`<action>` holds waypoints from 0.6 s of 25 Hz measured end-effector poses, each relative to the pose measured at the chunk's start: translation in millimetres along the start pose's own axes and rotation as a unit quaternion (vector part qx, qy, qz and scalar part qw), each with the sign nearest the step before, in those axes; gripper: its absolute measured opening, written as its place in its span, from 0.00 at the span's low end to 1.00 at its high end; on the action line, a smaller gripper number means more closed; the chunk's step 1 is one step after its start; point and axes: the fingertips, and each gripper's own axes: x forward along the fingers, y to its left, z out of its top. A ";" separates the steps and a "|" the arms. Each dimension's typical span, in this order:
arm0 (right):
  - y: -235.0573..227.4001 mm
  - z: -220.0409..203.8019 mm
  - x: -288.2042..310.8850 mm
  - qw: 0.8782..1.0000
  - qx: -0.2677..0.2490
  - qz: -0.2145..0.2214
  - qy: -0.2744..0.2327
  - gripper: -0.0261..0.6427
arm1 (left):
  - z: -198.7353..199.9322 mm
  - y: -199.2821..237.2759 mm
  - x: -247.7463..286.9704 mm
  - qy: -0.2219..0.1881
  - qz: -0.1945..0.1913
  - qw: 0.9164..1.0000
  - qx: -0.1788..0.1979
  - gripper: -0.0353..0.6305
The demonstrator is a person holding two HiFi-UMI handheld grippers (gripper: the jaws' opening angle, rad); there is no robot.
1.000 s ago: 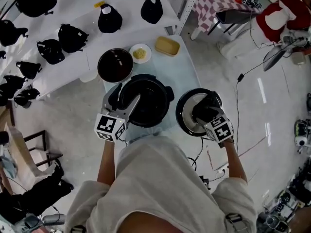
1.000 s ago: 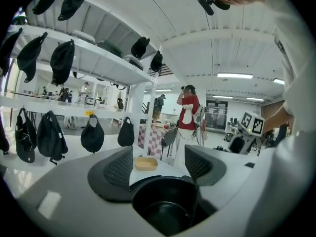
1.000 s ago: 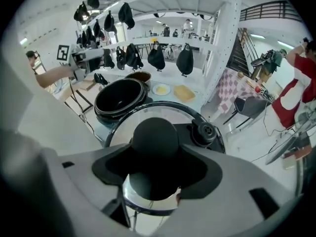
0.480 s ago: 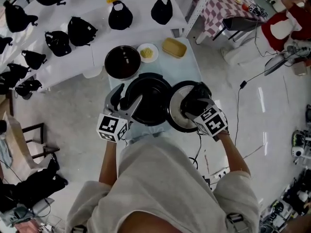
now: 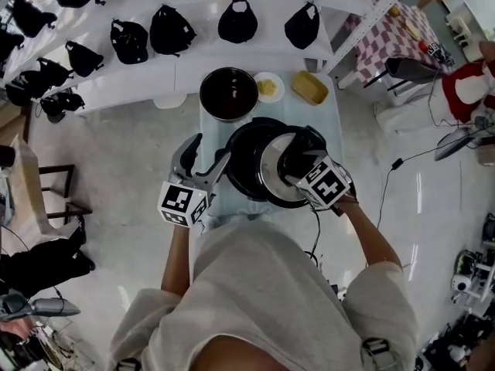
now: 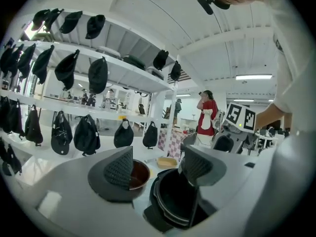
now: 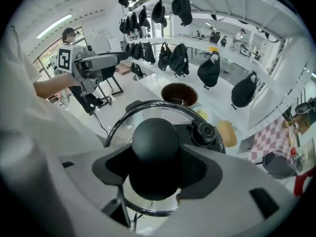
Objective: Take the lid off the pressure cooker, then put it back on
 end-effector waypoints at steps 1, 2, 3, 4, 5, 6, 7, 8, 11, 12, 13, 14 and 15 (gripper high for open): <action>2.9 6.3 5.2 1.000 -0.005 0.006 0.001 0.44 | -0.8 5.1 -5.2 -0.001 0.008 1.000 -0.002 0.52; 5.6 12.4 10.4 1.000 -0.011 0.011 0.003 0.44 | -1.5 10.5 -10.3 -0.002 0.017 1.000 -0.004 0.52; 7.9 18.5 15.5 1.000 -0.016 0.015 0.005 0.44 | -1.9 15.9 -15.3 -0.003 0.025 1.000 -0.006 0.52; 10.1 24.3 20.5 1.000 -0.021 0.017 0.007 0.44 | -1.9 21.1 -19.9 -0.005 0.032 0.999 -0.008 0.52; 12.3 29.6 25.3 0.999 -0.026 0.020 0.009 0.44 | -1.8 25.9 -24.2 -0.006 0.039 0.999 -0.009 0.52; 14.6 34.3 29.8 0.999 -0.031 0.022 0.011 0.44 | -1.8 30.2 -28.1 -0.007 0.045 0.999 -0.010 0.52; 17.0 38.7 33.9 0.999 -0.037 0.025 0.014 0.44 | -1.8 34.2 -31.7 -0.008 0.050 0.999 -0.011 0.52; 19.7 43.2 37.8 0.999 -0.044 0.028 0.015 0.44 | -1.8 37.8 -34.8 -0.010 0.054 0.998 -0.012 0.52; 26.5 52.8 47.5 0.997 -0.060 0.034 0.019 0.44 | -2.1 45.3 -41.4 -0.012 0.064 0.998 -0.013 0.52; 27.5 54.9 49.9 0.997 -0.061 0.033 0.020 0.44 | -2.1 47.0 -42.5 -0.012 0.065 0.998 -0.014 0.52; 27.7 56.9 52.2 0.997 -0.062 0.032 0.021 0.44 | -2.0 48.3 -43.1 -0.012 0.066 0.998 -0.014 0.52; 27.2 59.0 54.5 0.997 -0.062 0.032 0.022 0.44 | -1.8 49.5 -43.5 -0.012 0.066 0.998 -0.013 0.52; 26.6 60.8 56.8 0.997 -0.061 0.033 0.021 0.44 | -1.6 50.5 -43.6 -0.012 0.066 0.998 -0.013 0.52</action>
